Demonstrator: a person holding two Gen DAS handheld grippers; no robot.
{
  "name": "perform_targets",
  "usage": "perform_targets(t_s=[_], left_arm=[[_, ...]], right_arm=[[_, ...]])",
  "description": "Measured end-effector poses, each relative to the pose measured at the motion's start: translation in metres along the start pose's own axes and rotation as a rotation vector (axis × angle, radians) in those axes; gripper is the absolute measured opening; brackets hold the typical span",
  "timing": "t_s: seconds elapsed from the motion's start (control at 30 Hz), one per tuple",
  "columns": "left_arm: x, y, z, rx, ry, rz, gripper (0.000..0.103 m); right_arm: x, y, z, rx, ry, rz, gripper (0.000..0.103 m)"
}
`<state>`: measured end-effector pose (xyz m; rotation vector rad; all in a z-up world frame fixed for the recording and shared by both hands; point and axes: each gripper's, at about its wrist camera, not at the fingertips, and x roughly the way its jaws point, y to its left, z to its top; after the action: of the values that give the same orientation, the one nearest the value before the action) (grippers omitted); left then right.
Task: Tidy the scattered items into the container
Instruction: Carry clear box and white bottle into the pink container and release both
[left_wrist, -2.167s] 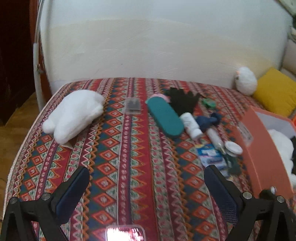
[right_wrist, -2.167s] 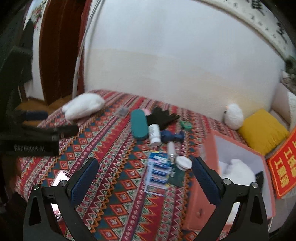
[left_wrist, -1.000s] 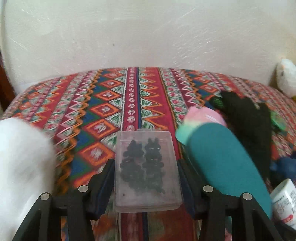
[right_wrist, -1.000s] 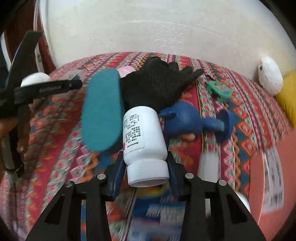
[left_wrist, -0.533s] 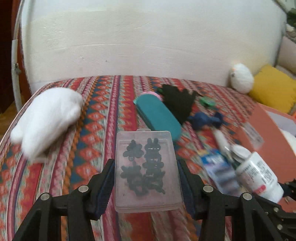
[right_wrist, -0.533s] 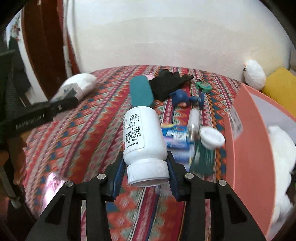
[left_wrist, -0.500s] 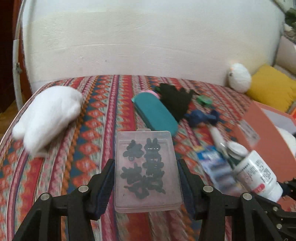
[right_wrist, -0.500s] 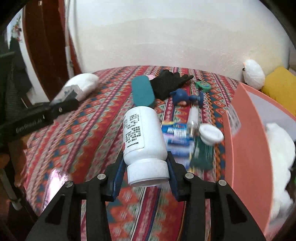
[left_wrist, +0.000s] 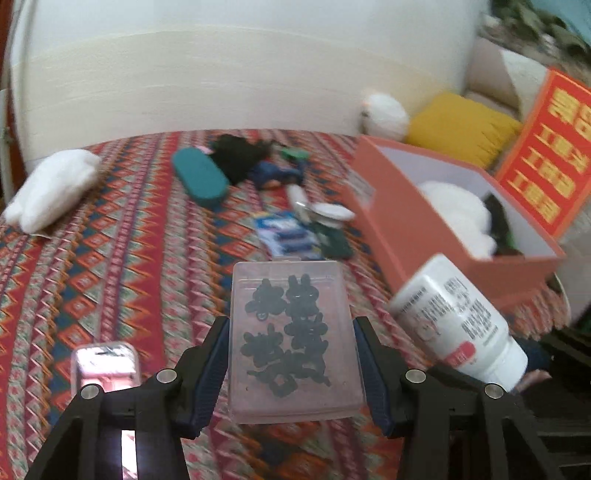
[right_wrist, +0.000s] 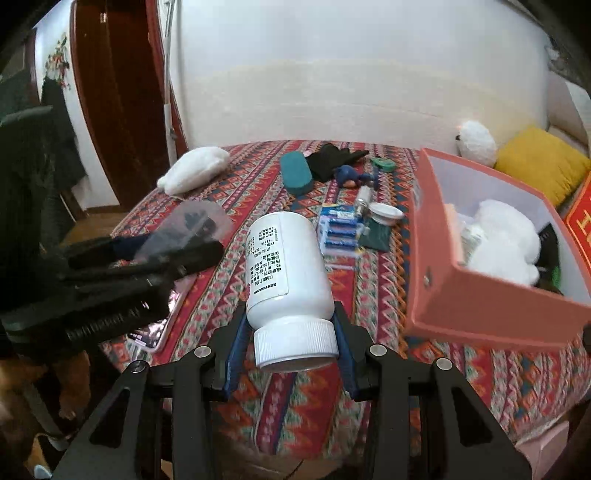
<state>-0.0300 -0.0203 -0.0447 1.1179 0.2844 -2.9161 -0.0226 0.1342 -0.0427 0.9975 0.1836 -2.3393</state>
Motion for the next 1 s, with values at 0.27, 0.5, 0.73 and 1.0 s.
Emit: perform_targets(t_s=[0.27,0.5,0.73,1.0], left_arm=[[-0.016,-0.057,-0.015,0.1,0.012,-0.067,0.055],[-0.016,-0.099,-0.008,0.155,0.019,-0.136,0.055],[-0.012,-0.141,0.017,0.213,-0.006,-0.197,0.055],[0.003,-0.173,0.055,0.268,-0.041,-0.242,0.055]], right_arm=[[-0.053,-0.035,-0.034,0.073,-0.026,-0.065,0.045],[-0.082,-0.075,-0.044,0.14,-0.049,-0.136,0.045],[-0.108,-0.118,-0.037,0.2,-0.098,-0.212,0.045],[-0.12,-0.161,-0.014,0.234,-0.151,-0.281,0.045]])
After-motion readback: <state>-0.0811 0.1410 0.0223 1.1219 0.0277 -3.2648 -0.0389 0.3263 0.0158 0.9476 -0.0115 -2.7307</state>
